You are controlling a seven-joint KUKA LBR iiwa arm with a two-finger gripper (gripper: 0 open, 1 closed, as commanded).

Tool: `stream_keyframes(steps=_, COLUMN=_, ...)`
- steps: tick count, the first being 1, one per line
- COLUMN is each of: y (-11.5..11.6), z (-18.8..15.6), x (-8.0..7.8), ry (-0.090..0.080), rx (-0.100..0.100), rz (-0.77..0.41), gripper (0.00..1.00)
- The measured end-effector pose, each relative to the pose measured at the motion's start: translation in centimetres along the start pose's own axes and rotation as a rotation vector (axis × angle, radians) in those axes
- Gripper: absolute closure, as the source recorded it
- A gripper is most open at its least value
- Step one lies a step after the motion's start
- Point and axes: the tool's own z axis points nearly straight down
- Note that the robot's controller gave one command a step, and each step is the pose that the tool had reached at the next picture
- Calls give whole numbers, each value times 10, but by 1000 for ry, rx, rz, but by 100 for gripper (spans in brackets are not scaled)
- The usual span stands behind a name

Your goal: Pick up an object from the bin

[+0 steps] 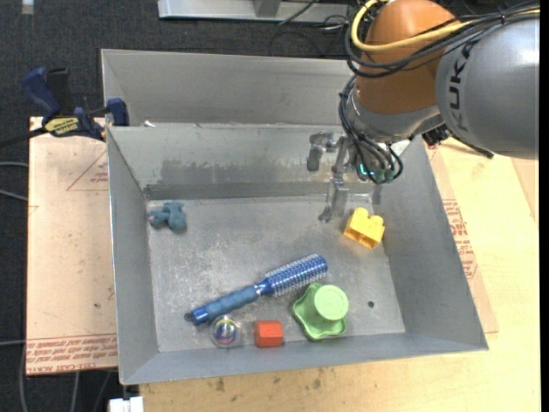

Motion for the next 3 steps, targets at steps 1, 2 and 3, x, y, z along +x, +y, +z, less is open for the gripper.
stream_keyframes(steps=1, y=14, z=146, x=81, ry=-3, rx=0, rz=-486, gripper=0)
stream_keyframes(steps=2, y=40, z=113, x=87, ry=-11, rx=0, rz=-482, gripper=0)
stream_keyframes(steps=3, y=35, z=95, x=87, ry=-11, rx=1, rz=-456, gripper=0)
